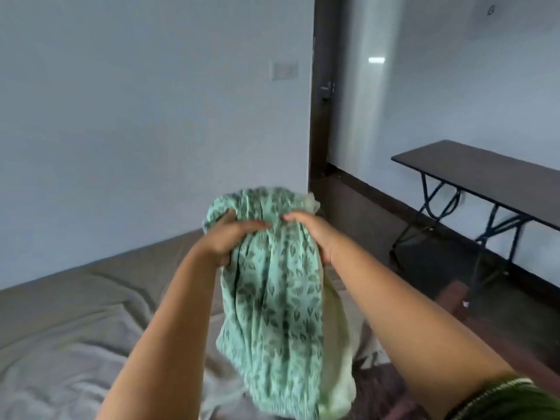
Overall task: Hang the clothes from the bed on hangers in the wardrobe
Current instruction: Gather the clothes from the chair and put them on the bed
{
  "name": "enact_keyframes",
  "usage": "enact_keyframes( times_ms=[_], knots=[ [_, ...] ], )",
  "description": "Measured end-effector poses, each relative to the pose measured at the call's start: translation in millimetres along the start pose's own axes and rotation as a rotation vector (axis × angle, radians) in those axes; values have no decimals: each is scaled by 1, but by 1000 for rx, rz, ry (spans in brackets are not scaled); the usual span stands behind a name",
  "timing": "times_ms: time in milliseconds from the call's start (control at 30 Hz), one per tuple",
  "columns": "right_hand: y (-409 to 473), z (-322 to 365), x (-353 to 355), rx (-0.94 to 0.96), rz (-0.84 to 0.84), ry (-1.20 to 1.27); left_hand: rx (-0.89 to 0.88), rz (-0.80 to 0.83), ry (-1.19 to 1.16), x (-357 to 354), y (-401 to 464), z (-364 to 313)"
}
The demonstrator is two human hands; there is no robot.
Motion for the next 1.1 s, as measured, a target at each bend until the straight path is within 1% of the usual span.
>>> enact_keyframes(
  times_ms=[33,100,167,200,267,400,500,567,600,633,700,733,767,800,833,900,967,1033,1100],
  knots=[
    [25,-9,-4,-41,12,-20,28,-13,7,14,15,14],
    [73,-24,-9,-110,35,-38,102,17,37,36,46,36],
    [114,-31,-12,-163,57,-27,128,9,2,57,74,50],
    [130,-27,-14,-164,76,-24,110,-9,-20,67,88,51],
    [154,-10,-6,-134,38,-10,97,-35,-31,85,115,49],
    [185,25,5,-57,-13,-53,38,-34,-65,104,151,37],
    [210,20,13,-63,-18,-84,111,-41,-90,116,177,60],
    [226,-3,20,-124,-29,-115,204,-34,-103,113,192,86],
    [234,-22,25,-184,-29,-172,258,-36,-85,112,199,105],
    [239,-47,33,-272,-51,-274,313,-48,-9,109,203,123],
    [240,-105,60,-461,-191,-547,493,-70,256,113,211,187],
    [238,-131,73,-527,-244,-657,596,-41,443,112,207,217],
    [237,-155,82,-566,-267,-717,686,14,598,109,200,245],
    [240,-179,86,-585,-250,-728,731,47,657,105,193,264],
    [239,-196,85,-604,-207,-726,743,81,666,100,191,281],
    [237,-215,80,-613,-139,-739,717,116,668,85,186,282],
    [235,-222,76,-594,-118,-736,675,129,716,69,189,275],
    [233,-225,74,-569,-135,-694,609,135,734,53,195,264],
    [228,-222,74,-527,-188,-647,526,126,706,38,203,252]
  ],
)
Point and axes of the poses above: each hand's wrist, its own y-axis towards the middle knuckle, its own x-axis out of the back of the hand, z = x × y, the point moved 8 cm from there along y, towards the middle knuckle, and after that the axes turned 9 degrees about z, right-handed, at the moved point
